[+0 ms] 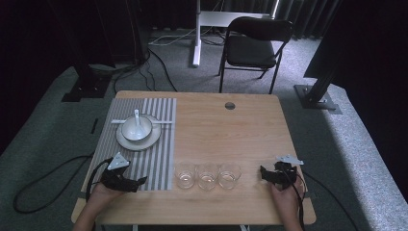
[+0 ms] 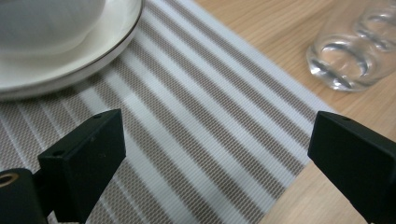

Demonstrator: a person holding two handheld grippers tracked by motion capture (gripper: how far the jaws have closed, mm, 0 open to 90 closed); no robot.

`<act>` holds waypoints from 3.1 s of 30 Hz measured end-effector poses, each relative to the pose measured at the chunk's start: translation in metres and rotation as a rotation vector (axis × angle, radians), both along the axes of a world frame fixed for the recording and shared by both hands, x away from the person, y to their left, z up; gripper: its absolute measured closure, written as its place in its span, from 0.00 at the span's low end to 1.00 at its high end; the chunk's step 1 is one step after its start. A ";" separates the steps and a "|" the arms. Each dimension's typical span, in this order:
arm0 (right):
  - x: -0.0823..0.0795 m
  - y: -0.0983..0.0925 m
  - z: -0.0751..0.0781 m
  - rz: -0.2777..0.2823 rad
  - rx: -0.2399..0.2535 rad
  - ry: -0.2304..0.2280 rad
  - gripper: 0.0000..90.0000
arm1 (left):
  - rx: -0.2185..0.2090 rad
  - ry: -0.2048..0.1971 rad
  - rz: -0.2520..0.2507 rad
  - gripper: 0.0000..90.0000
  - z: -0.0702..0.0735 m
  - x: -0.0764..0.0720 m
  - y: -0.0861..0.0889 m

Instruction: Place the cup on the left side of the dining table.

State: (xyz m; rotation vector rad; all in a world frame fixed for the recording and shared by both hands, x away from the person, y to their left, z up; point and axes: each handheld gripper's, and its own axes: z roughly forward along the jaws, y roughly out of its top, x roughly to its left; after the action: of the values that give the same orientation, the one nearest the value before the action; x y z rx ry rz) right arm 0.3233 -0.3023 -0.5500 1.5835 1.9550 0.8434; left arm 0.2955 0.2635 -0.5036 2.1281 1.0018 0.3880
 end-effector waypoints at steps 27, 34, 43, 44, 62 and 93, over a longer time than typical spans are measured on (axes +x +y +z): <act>0.000 0.000 0.000 0.001 -0.001 0.000 0.13 | -0.057 -0.048 -0.179 0.05 0.042 0.019 -0.061; 0.000 0.000 0.000 0.001 -0.001 0.000 0.14 | -0.052 -0.062 -0.228 0.05 0.051 0.023 -0.084; 0.000 0.000 0.000 0.001 -0.001 -0.001 0.13 | -0.003 -0.054 -0.296 0.05 0.055 0.028 -0.121; 0.000 0.000 0.000 0.001 -0.001 -0.001 0.14 | 0.002 -0.053 -0.306 0.05 0.056 0.029 -0.125; 0.000 0.000 0.000 0.001 0.000 -0.001 0.14 | 0.033 -0.054 -0.432 0.05 0.067 0.034 -0.194; 0.000 0.000 0.000 0.000 0.001 -0.001 0.14 | 0.200 0.043 -0.555 0.07 0.049 0.035 -0.293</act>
State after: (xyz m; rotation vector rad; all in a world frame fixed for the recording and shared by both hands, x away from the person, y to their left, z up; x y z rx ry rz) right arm 0.3234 -0.3024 -0.5501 1.5833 1.9544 0.8447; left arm 0.3306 -0.0299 -0.4547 2.4879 0.3694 0.1703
